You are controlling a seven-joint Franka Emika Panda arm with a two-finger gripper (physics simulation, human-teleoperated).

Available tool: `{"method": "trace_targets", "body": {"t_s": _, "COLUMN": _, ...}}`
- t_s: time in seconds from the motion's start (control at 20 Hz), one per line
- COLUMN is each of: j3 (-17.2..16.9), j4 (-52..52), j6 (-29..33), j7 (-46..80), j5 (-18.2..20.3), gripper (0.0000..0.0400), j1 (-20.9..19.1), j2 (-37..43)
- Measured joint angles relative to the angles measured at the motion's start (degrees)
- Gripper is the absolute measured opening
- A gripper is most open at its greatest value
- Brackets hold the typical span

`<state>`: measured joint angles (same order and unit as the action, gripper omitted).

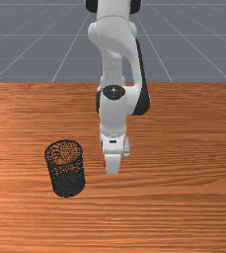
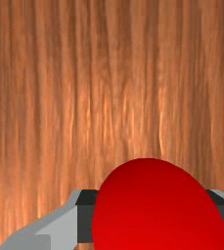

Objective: Put the ball into the container

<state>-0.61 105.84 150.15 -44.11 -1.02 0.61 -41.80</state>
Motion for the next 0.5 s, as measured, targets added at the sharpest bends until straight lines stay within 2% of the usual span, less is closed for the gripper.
{"method": "trace_targets", "body": {"t_s": 0.05, "j3": -0.05, "j4": 2.36, "j6": 2.99, "j7": 0.01, "j5": -0.07, "gripper": 0.0279, "j1": 0.03, "j2": 1.53}}
{"method": "trace_targets", "body": {"t_s": 0.15, "j3": -0.06, "j4": 3.59, "j6": 1.83, "j7": -0.01, "j5": -0.08, "gripper": 0.0279, "j1": 0.04, "j2": 4.28}}
{"method": "trace_targets", "body": {"t_s": 0.2, "j3": -0.17, "j4": 5.92, "j6": 4.30, "j7": 0.10, "j5": -0.16, "gripper": 0.0280, "j1": 0.12, "j2": 6.61}}
{"method": "trace_targets", "body": {"t_s": 0.3, "j3": -0.08, "j4": 5.57, "j6": -0.20, "j7": -0.02, "j5": -0.11, "gripper": 0.0280, "j1": 0.06, "j2": 9.80}}
{"method": "trace_targets", "body": {"t_s": 0.4, "j3": -0.11, "j4": 6.63, "j6": -0.11, "j7": 0.01, "j5": -0.15, "gripper": 0.0280, "j1": 0.08, "j2": 12.01}}
{"method": "trace_targets", "body": {"t_s": 0.45, "j3": -0.02, "j4": 5.00, "j6": -3.82, "j7": -0.11, "j5": -0.06, "gripper": 0.0279, "j1": 0.03, "j2": 12.08}}
{"method": "trace_targets", "body": {"t_s": 0.5, "j3": -0.03, "j4": 5.25, "j6": -3.66, "j7": -0.10, "j5": -0.07, "gripper": 0.0279, "j1": 0.04, "j2": 12.52}}
